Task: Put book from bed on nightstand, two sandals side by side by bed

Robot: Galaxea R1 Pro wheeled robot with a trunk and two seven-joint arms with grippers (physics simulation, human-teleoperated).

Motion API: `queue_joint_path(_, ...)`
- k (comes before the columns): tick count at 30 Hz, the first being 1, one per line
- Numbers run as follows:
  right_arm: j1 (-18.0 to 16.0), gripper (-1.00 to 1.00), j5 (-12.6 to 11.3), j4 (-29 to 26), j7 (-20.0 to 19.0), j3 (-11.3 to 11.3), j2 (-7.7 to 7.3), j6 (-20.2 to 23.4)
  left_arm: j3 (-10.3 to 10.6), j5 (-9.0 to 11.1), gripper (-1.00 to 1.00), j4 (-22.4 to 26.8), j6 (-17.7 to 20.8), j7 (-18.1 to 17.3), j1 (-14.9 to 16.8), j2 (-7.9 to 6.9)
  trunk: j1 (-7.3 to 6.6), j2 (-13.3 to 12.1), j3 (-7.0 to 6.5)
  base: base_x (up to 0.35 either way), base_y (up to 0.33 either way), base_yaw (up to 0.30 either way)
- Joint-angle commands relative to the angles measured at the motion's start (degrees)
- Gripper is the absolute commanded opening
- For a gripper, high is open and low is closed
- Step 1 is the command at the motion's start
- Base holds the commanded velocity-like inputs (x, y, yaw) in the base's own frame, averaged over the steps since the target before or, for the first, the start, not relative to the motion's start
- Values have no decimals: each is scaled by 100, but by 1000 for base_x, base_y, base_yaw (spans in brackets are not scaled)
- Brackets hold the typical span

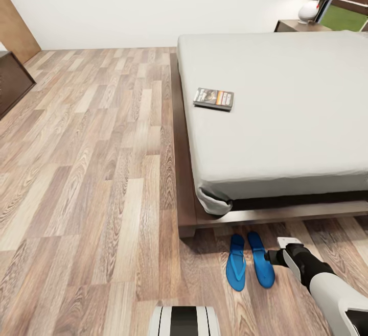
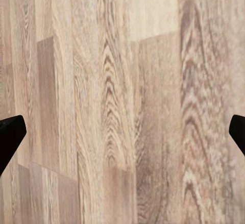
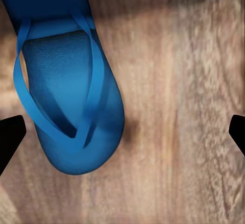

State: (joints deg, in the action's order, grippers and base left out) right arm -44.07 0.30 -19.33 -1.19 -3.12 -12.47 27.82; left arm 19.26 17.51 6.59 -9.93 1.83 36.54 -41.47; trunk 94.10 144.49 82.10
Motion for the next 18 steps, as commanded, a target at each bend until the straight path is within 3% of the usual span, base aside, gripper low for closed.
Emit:
queue_joint_path(1,1,100,6,0,-13,-30,2,30,50,36,100,-2,-15,19,2,-2,-3,0,-19,0,0,0)
queue_joint_path(18,83,100,14,146,-12,102,-81,31,60,34,100,-14,-9,19,2,-2,-47,-23,-396,0,0,0)
